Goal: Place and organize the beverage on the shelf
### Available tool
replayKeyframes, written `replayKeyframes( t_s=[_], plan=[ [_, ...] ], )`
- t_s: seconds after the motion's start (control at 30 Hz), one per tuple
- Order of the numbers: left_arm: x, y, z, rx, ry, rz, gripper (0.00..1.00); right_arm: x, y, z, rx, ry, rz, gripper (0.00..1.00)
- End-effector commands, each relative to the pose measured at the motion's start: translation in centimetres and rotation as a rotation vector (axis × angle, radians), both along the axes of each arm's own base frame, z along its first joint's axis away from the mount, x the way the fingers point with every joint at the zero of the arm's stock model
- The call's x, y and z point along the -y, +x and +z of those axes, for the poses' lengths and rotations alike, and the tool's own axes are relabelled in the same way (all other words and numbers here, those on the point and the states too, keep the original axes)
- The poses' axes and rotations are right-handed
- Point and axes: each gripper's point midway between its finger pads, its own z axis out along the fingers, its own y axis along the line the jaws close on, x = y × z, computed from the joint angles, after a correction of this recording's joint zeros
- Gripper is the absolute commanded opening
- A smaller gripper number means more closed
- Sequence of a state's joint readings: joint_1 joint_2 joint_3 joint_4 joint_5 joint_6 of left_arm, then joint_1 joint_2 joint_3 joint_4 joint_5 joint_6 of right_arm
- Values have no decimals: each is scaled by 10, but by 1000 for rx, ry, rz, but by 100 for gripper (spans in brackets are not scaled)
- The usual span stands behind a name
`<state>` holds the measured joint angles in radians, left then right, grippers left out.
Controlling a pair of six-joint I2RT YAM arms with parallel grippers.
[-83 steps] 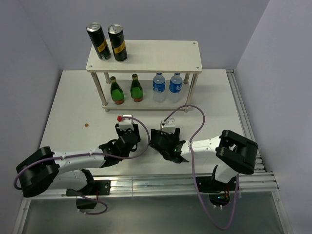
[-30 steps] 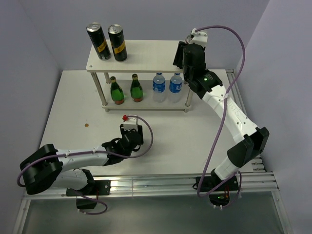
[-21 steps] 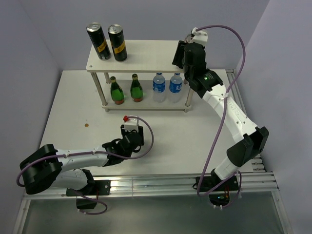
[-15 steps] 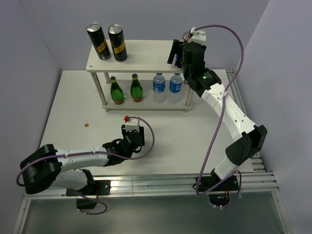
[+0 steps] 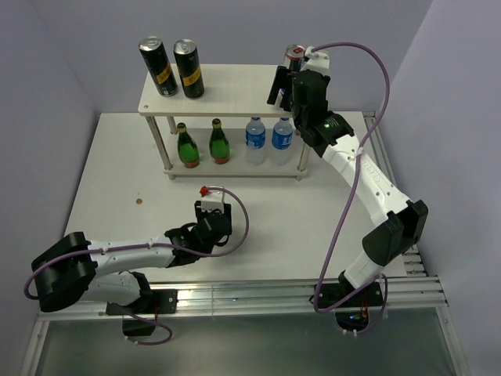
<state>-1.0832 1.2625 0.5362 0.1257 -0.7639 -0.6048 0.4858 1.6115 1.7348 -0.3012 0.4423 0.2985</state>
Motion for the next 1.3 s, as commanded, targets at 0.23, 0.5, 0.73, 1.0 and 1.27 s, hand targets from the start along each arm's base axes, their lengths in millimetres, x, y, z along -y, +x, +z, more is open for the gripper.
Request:
replayKeyframes(
  t_s=[0.23, 0.5, 0.73, 1.0, 1.27],
  plan=[
    [13, 6, 132, 129, -141, 42, 0, 22, -52, 16, 48, 82, 6, 100],
    [18, 19, 231, 242, -154, 58, 0, 31, -103, 8, 38, 116, 59, 100],
    [19, 56, 344, 392, -143, 30, 0, 34, -178, -27, 34, 225, 112, 100],
    [46, 125, 453, 526, -140, 8, 0, 0, -243, -129, -121, 289, 257, 100],
    [62, 173, 450, 577, -160, 15, 0, -14, -260, -182, -210, 276, 288, 100]
  ],
)
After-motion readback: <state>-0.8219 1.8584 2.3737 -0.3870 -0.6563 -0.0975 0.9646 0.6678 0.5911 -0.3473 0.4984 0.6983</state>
